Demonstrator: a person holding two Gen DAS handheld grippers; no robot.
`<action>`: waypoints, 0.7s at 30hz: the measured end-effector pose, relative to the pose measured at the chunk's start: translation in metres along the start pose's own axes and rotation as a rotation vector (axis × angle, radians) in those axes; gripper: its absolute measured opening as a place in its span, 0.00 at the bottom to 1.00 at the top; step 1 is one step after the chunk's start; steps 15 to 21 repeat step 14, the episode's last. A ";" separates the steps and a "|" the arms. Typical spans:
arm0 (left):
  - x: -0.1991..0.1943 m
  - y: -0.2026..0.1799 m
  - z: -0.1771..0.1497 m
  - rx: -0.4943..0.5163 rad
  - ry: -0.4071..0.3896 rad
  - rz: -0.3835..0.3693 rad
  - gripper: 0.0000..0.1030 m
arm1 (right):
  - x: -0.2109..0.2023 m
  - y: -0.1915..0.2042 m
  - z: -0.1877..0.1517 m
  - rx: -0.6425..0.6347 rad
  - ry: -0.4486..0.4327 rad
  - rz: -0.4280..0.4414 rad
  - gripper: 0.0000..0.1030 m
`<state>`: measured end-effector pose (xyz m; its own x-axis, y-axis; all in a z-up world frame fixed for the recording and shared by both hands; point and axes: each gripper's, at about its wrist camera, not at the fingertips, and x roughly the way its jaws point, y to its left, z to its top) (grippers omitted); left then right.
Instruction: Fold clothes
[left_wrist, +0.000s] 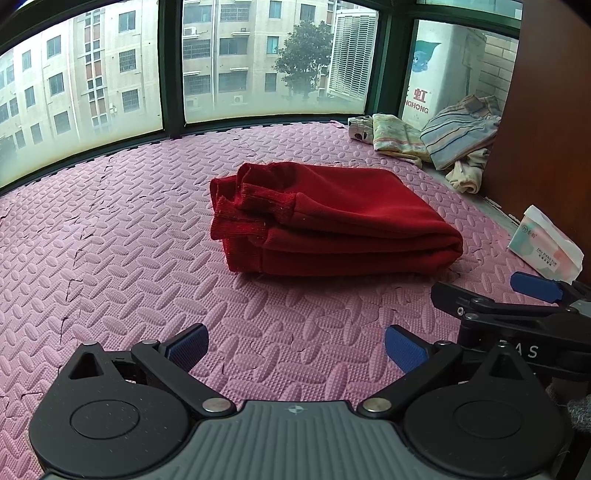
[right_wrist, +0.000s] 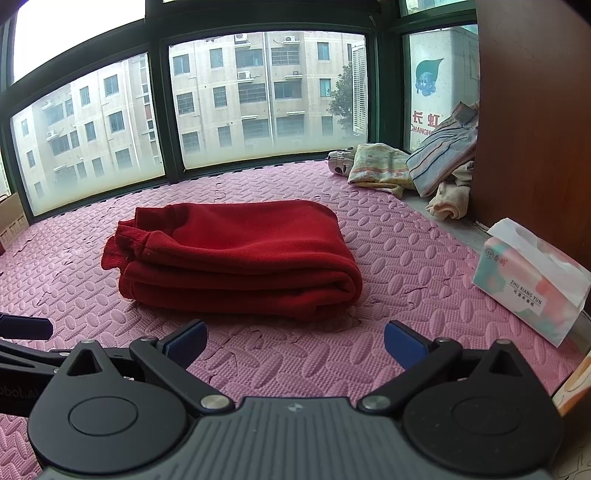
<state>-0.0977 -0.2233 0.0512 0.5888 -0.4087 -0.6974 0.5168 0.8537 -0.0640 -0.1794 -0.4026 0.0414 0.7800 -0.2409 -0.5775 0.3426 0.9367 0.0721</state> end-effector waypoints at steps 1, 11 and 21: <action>0.000 0.000 0.000 0.000 0.000 0.000 1.00 | 0.000 0.000 0.000 0.000 0.001 0.000 1.00; 0.004 0.001 0.000 0.010 -0.009 0.003 1.00 | 0.006 0.001 0.000 -0.004 0.014 -0.001 1.00; 0.006 0.002 0.001 0.010 -0.003 -0.005 1.00 | 0.008 0.000 0.000 -0.005 0.019 -0.002 1.00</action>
